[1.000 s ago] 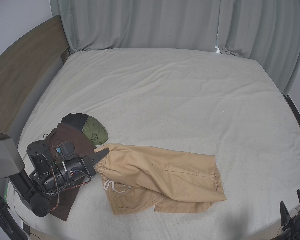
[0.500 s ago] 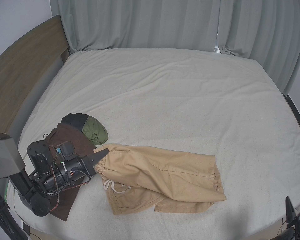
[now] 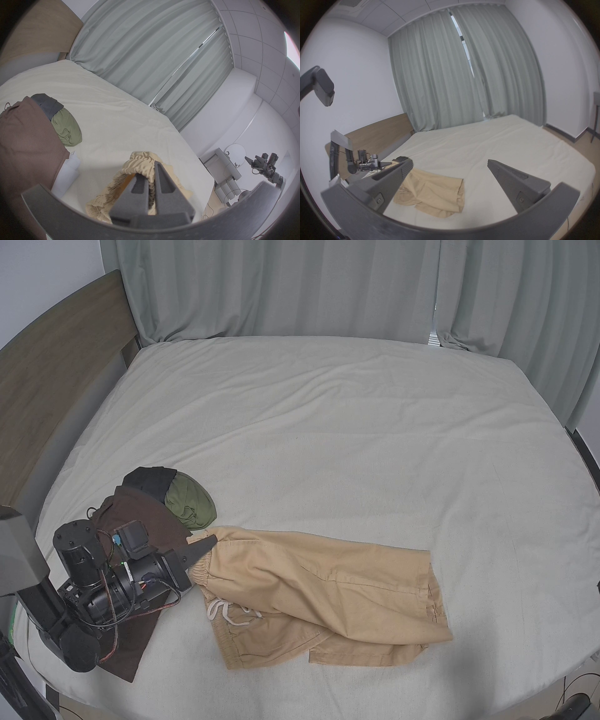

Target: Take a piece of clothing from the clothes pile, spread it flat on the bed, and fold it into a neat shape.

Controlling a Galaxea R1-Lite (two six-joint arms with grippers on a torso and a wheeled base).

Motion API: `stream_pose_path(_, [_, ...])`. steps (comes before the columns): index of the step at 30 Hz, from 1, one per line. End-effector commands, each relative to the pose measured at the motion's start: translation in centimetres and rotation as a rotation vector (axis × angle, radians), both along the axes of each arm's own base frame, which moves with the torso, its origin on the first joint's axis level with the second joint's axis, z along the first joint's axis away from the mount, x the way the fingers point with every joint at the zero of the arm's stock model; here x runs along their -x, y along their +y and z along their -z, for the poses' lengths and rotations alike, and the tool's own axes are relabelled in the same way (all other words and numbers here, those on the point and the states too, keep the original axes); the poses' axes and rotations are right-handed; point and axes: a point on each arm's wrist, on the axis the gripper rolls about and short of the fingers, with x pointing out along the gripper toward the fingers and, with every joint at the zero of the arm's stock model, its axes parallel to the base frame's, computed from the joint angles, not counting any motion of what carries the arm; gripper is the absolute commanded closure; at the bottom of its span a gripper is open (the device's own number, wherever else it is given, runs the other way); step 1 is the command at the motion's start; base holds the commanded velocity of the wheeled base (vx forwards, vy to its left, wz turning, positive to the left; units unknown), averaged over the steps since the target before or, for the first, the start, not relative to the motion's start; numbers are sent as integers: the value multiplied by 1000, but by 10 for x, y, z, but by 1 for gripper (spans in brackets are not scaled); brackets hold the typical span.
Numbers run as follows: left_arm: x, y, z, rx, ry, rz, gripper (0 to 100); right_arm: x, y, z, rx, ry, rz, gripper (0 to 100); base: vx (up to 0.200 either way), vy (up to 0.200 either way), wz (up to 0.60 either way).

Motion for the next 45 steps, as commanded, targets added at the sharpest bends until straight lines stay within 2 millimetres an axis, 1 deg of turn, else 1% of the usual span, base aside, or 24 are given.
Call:
stream_pose_path(1, [-1,0,0,0,-2,-2,100,-29,5,-7,-8,143,-69,0,0,0,0])
stream_pose_path(6, [-1,3,-2,2,-7,-13,100,-46,8,-10,-19,224,-92,0,0,0,0])
stream_pose_path(11, [-2,3,-1,1,-8,-11,100,-60,13,-12,-24,282,-245,0,0,0,0])
stream_pose_path(14, [0,3,-1,0,-2,-9,100,-67,14,-15,-26,304,-284,0,0,0,0])
stream_pose_path(20, [2,4,1,-2,9,0,100,-89,20,-22,-37,340,-398,0,0,0,0])
stream_pose_path(27, [1,4,0,-3,1,0,100,-131,26,-28,-49,322,-433,0,0,0,0])
stream_pose_path(31, [2,3,-2,-1,-10,0,100,-150,29,-23,-53,311,-436,0,0,0,0])
stream_pose_path(33, [2,3,-3,0,-11,2,100,-156,30,-21,-60,316,-437,0,0,0,0])
stream_pose_path(34, [3,2,-3,-1,-13,5,100,-164,31,-20,-71,319,-434,0,0,0,0])
stream_pose_path(35, [3,2,-4,1,-18,5,100,-167,31,-18,-74,320,-433,0,0,0,0])
stream_pose_path(37, [3,2,-4,1,-15,5,100,-171,32,-16,-78,319,-432,0,0,0,0])
stream_pose_path(39, [3,3,-4,1,-14,5,100,-177,32,-6,-96,349,-426,0,0,0,0])
stream_pose_path(40, [3,3,-4,1,-14,5,100,-177,32,-6,-96,349,-426,0,0,0,0])
stream_pose_path(43, [1,4,-4,-4,-18,0,100,-185,33,4,-148,393,-419,0,0,0,0])
stream_pose_path(45, [1,4,-3,-9,-19,1,100,-187,33,6,-158,406,-417,0,0,0,0])
